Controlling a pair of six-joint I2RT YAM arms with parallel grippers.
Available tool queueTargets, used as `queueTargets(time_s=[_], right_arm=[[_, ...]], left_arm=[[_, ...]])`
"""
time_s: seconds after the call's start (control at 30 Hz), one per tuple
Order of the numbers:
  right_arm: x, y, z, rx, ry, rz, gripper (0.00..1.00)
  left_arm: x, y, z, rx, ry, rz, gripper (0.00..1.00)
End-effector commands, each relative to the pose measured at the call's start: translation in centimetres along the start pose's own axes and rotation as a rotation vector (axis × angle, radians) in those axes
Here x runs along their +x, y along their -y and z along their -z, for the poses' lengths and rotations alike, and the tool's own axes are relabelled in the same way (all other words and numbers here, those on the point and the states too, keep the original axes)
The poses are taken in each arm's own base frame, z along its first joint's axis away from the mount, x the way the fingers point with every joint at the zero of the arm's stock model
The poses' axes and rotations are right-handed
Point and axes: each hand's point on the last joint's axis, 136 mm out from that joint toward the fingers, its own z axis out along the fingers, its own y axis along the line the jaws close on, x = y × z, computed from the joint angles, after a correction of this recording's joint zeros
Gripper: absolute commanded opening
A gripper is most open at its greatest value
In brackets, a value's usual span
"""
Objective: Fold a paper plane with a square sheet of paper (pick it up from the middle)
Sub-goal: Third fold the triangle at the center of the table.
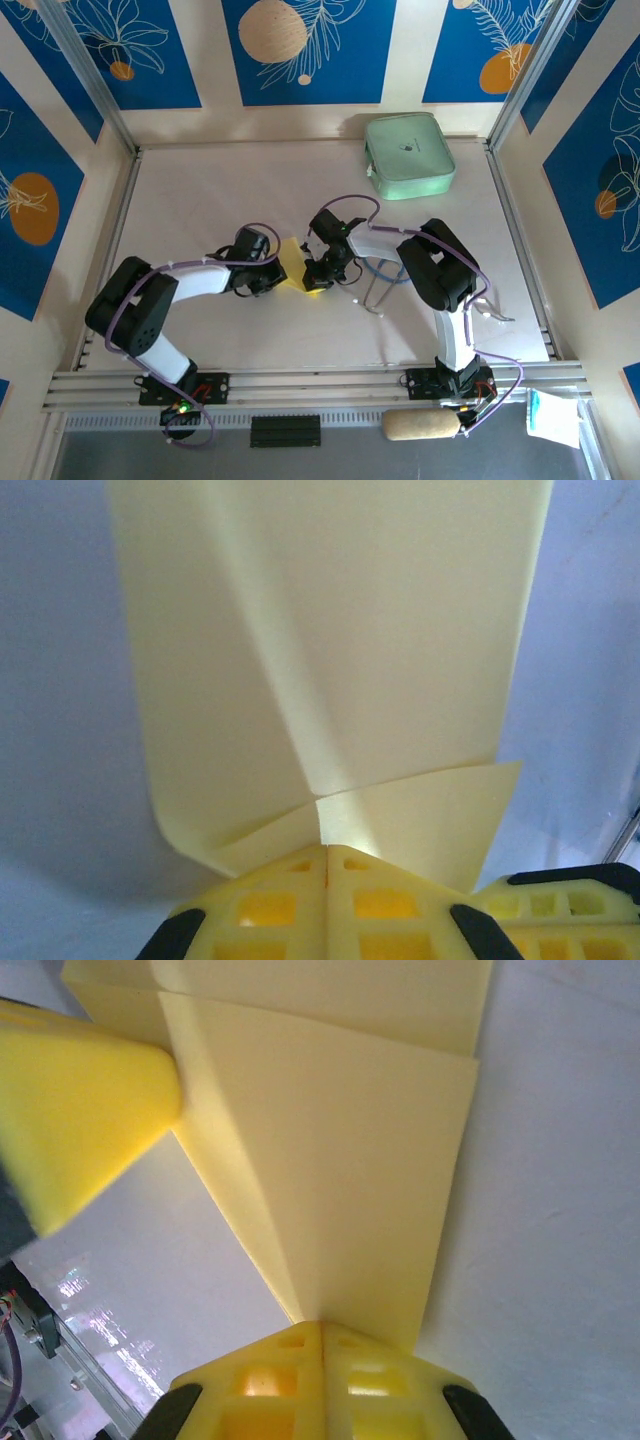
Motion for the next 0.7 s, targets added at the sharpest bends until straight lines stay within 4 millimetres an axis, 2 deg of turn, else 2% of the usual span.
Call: queueTargets(time_s=[0.0,0.1,0.23,0.4,0.5,0.57,0.67], right_arm=[[2.8,4.8,-1.9,0.164,-0.102,-0.112,0.02],[2.8,4.8,-1.9,0.164,-0.102,-0.114,0.02],[2.7,4.7,-1.9,0.160,-0.100,-0.114,0.02],[2.5,4.5,-1.8,0.151,-0.094,-0.116,0.02],[2.5,4.4,-1.8,0.147,-0.091,-0.118,0.02],[2.3,4.2,-1.8,0.140,-0.085,-0.117,0.02],[2.0,4.0,-1.8,0.130,-0.080,-0.114,0.02]], left_arm=[[-0.6,-4.0,0.8,-0.123,0.030,0.016,0.05],[-1.4,-4.8,1.5,-0.137,0.046,0.023,0.06],[-2.5,-4.4,2.7,-0.132,0.069,0.007,0.06],[-3.4,-0.7,5.0,-0.043,0.105,-0.054,0.06],[-3.2,1.7,6.0,0.024,0.126,-0.079,0.07],[-2.7,2.8,5.8,0.066,0.125,-0.081,0.07],[-1.4,4.1,4.4,0.123,0.095,-0.075,0.07]])
